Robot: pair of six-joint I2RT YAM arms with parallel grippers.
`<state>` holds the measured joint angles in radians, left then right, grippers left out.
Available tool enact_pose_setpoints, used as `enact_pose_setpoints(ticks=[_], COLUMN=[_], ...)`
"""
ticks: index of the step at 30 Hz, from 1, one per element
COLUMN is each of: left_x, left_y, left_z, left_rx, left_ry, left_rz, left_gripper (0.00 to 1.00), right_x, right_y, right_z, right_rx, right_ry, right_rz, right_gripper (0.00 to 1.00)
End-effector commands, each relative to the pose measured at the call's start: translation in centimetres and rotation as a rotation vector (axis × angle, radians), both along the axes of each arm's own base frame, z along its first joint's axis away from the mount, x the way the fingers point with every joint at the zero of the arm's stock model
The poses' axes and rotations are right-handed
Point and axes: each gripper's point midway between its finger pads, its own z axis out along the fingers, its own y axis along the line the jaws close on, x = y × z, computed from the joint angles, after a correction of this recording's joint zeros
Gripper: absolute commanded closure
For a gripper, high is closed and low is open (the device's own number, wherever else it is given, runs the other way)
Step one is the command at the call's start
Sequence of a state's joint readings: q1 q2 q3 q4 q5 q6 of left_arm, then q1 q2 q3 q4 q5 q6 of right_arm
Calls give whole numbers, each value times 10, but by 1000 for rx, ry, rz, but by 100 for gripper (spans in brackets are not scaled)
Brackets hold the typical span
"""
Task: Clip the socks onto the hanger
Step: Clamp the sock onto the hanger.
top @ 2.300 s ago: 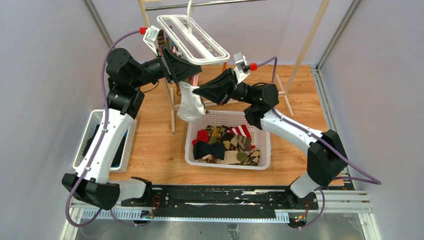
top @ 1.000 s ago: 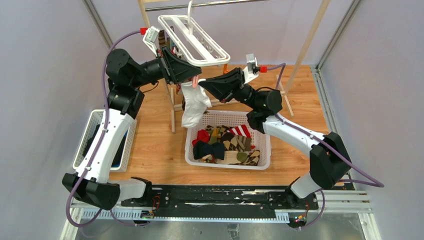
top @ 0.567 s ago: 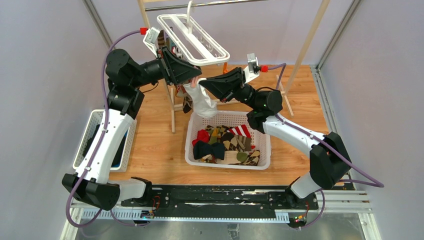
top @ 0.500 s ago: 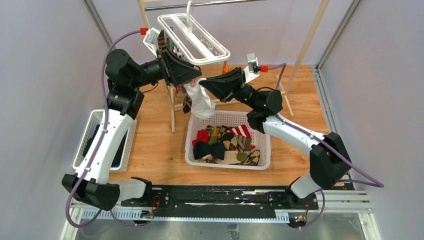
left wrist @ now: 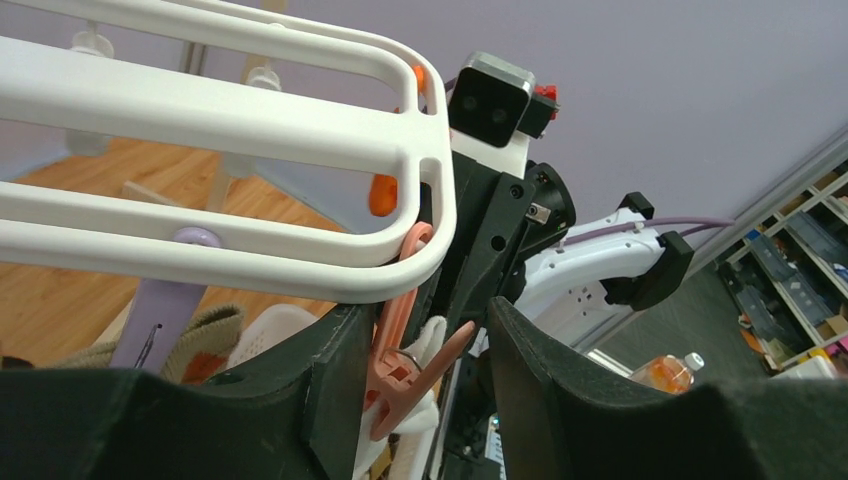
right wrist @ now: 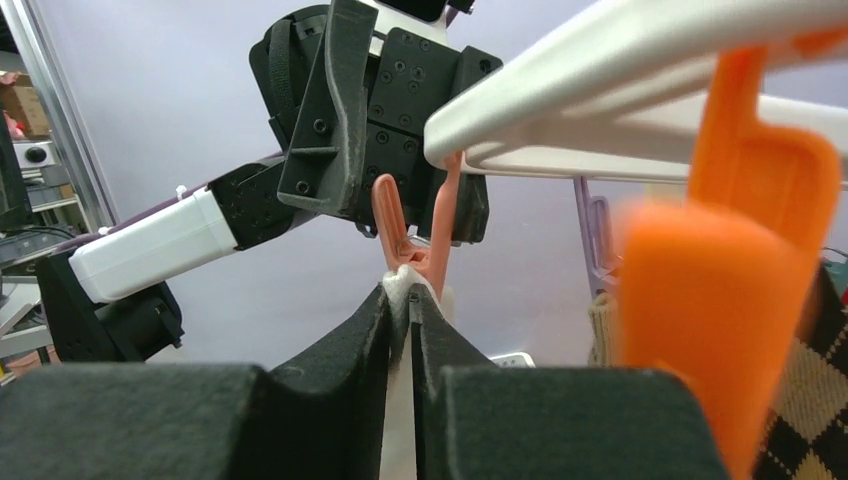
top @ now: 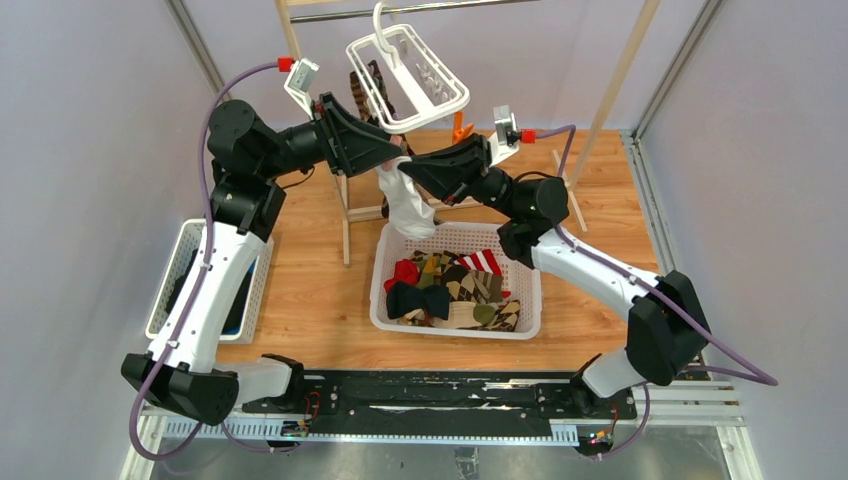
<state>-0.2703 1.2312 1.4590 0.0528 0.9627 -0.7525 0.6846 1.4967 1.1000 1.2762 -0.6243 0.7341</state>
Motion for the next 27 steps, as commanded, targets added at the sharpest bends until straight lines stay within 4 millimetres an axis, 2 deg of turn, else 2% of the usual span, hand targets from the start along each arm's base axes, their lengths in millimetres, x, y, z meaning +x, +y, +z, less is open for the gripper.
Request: enact_pose_setpoints(ticks=[1,6,8,10,11,17,19,22,25,27], left_x=[-10,-8,-9,-9,-9,-5,-2,7,23,38], left_y=[7,14,18,23,27,59,73,101,130,150], left_z=[4,-5,-12,-20,-26,-51,-64,-94,-136,-168], left_rx=[19,72,103,139,157,224,258,339,451,542], left_ry=[-37,-21,-10,2,24,92,118,147,186,199], left_rz=[6,53,66,82,90,155,191,275,386,460], left_gripper=[50,43,29,4,1,0,0,0,0,0], right_x=[-2,3,3,3,3,-4,-5,2,29,53], right_y=[-13,-16,-18,-21,-23,-37,-43,-60,-93,-137], right_z=[6,-4,-9,-15,-19,-39,-52,-81,-121,-151], right_rx=[-18,-71,-94,-118,-136,-233,-283,-354,-462,-528], right_ry=[-47,-34,-34,-32,-24,-20,-5,60,218,363], right_rz=[-71,-132,-153,-174,-190,-257,-282,-384,-615,-866], right_gripper=[84,58,47,37,32,27,25,23,21,20])
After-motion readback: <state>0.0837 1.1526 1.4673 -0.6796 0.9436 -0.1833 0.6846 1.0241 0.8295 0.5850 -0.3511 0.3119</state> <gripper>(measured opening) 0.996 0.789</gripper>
